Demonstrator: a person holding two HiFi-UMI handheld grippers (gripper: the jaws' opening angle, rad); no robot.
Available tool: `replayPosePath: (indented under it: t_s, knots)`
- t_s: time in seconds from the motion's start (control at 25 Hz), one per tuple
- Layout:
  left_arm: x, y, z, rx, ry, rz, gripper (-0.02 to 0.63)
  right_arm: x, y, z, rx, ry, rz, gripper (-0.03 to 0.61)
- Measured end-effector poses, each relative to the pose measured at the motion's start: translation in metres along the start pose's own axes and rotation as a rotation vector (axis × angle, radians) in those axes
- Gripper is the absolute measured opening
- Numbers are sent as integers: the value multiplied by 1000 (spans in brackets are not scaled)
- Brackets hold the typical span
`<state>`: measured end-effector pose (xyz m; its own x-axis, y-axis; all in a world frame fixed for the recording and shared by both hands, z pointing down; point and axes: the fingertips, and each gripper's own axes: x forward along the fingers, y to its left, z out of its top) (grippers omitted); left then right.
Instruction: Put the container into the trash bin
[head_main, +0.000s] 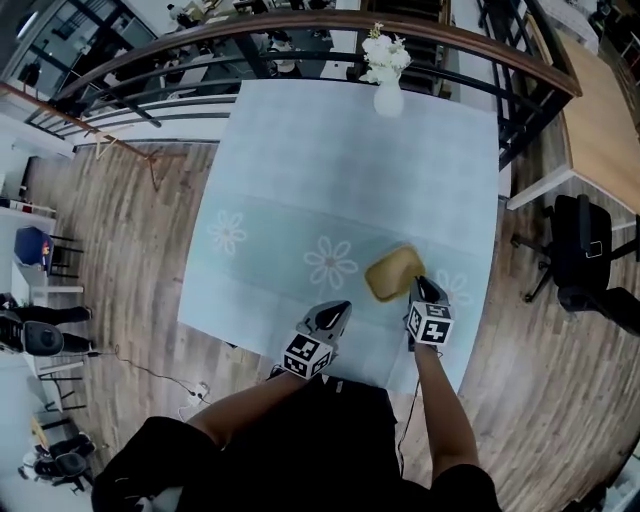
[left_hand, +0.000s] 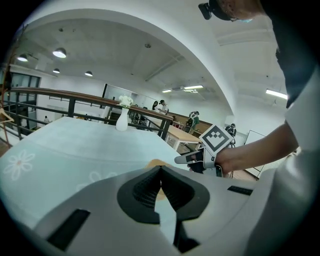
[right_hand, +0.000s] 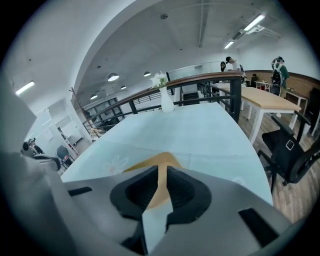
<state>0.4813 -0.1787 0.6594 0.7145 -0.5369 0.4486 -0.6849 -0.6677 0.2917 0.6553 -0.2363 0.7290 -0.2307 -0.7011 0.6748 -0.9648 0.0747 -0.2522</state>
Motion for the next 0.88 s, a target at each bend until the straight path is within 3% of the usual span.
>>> replayPosePath:
  t_s: [0.2,0.44,0.88]
  knots:
    - [2,6,-5,-2,24,33,14,30,-16,15,-108,41,12,85]
    - [9,-1,-10,-24,40,49,14,63,-28,12,-188,97,30,90]
    - [5,6,-14,-58,48,79,14,96,-34,-3,-237,168,51,89]
